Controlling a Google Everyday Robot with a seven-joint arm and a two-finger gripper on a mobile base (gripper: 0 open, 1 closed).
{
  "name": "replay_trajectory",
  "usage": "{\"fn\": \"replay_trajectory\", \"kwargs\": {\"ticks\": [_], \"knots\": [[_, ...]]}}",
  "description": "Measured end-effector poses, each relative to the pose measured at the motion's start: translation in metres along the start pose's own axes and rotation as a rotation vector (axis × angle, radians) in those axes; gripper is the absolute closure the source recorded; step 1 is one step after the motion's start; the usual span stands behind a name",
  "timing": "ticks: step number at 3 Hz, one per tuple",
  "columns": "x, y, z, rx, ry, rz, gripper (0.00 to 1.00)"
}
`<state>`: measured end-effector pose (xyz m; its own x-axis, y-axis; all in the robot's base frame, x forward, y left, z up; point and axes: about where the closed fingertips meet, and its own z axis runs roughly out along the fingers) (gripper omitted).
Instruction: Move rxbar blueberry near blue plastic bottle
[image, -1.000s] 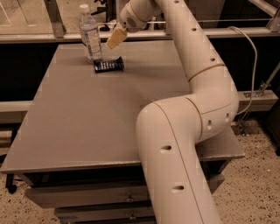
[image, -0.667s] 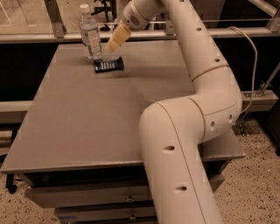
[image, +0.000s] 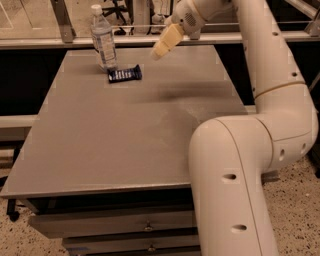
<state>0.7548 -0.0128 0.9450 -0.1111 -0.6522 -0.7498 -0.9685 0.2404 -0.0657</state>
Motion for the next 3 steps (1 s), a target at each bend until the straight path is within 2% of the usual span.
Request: {"fn": "replay_trajectory", "kwargs": {"ticks": [1, 2, 3], "knots": [[0.030, 0.019, -0.047, -0.051, -0.040, 0.036, 0.00], [0.067, 0.028, -0.092, -0.073, -0.114, 0.094, 0.00], [0.071, 0.024, -0.097, -0.053, -0.133, 0.105, 0.00]]}}
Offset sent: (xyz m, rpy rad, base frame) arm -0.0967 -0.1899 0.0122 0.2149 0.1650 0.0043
